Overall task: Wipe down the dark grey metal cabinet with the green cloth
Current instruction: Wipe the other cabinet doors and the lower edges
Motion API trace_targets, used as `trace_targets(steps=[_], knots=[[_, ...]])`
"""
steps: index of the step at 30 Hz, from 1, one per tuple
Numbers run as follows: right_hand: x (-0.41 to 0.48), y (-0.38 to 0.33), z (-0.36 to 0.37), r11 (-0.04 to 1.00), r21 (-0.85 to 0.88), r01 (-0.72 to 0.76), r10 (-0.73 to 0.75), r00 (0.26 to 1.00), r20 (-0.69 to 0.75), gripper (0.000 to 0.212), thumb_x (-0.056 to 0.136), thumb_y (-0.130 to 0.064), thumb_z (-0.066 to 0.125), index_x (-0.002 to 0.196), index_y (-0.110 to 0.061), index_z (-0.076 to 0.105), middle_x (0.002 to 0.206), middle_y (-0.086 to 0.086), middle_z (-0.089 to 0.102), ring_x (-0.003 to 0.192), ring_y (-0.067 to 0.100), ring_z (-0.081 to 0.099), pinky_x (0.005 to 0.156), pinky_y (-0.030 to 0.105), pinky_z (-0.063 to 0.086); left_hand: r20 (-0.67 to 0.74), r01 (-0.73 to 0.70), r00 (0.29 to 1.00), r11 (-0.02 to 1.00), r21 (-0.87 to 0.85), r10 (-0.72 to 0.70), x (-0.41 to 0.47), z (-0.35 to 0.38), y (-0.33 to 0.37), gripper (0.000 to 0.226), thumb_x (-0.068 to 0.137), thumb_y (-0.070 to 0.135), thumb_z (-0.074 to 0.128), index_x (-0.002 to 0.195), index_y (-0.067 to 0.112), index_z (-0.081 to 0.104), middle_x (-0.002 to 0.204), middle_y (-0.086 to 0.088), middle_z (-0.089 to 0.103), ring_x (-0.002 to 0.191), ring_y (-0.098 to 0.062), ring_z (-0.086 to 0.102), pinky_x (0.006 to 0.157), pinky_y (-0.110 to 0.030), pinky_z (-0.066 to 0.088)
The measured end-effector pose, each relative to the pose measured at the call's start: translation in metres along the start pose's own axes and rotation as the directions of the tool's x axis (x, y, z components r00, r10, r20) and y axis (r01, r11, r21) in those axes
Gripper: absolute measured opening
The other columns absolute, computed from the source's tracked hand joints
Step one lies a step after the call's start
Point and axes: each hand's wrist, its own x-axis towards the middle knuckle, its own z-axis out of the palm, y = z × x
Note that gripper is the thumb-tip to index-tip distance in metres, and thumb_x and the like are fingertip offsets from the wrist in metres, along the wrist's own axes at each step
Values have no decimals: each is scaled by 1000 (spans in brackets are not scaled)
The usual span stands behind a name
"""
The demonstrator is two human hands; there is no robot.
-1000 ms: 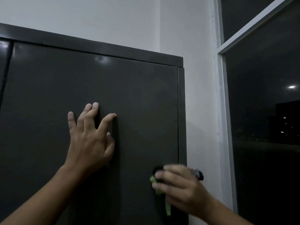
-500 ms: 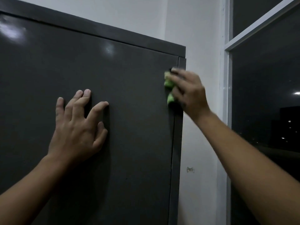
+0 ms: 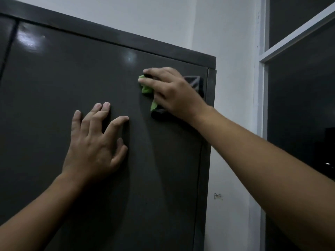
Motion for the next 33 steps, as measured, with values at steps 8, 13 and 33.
trace_targets(steps=[8, 13, 33], knots=[[38, 24, 4, 826, 100, -554, 562, 803, -199, 48, 84, -3, 49, 127, -10, 69, 131, 8, 62, 117, 33, 55, 100, 26, 36, -12, -4, 1000, 1000, -27, 4, -1, 1, -3, 60, 84, 44, 42, 139, 22, 52, 151, -21, 34, 145, -37, 27, 120, -59, 10], [-18, -17, 2, 938, 90, -334, 343, 930, -131, 39, 87, -3, 57, 123, -7, 72, 129, 14, 65, 117, 34, 58, 107, 35, 40, -8, -10, 1000, 999, -34, 10, -3, 1, -4, 60, 84, 43, 43, 139, 22, 51, 151, -21, 33, 145, -37, 27, 120, -58, 9], [-258, -218, 2, 939, -30, -343, 344, 935, 83, 37, 94, -18, 70, 130, -26, 69, 141, 1, 61, 119, 26, 61, 94, 45, 50, 153, -106, 980, 985, -139, 127, -47, -10, -16, 61, 91, 39, 41, 150, 22, 38, 159, -19, 21, 149, -37, 15, 122, -55, 2]])
